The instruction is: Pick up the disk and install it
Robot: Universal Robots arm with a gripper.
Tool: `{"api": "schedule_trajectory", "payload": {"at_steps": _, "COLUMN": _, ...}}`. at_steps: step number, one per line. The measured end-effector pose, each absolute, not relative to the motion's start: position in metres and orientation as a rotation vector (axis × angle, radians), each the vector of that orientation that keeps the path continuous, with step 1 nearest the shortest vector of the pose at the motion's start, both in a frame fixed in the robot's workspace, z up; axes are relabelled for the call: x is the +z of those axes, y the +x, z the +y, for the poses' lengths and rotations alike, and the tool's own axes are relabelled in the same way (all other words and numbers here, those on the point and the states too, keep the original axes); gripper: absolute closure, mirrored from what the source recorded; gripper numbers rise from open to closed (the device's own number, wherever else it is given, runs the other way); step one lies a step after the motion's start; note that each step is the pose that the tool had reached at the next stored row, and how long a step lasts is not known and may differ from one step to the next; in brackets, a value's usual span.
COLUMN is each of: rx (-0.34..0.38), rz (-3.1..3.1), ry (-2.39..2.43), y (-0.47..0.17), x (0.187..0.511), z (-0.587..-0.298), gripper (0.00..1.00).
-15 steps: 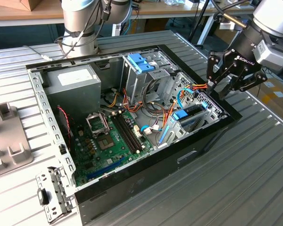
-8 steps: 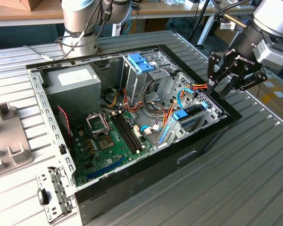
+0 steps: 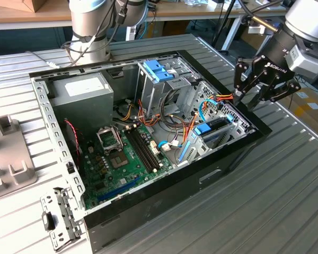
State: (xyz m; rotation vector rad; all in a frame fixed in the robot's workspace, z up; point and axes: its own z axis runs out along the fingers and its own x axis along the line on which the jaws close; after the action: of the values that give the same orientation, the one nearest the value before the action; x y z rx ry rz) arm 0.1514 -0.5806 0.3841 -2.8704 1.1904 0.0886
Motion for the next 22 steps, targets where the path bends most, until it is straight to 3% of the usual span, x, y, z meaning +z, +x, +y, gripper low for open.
{"api": "schedule_trajectory", "payload": {"at_steps": 22, "rx": 0.089, "rz": 1.191, "ry": -2.870, "y": 0.162, "x": 0.380, "z": -0.580, "gripper": 0.58}}
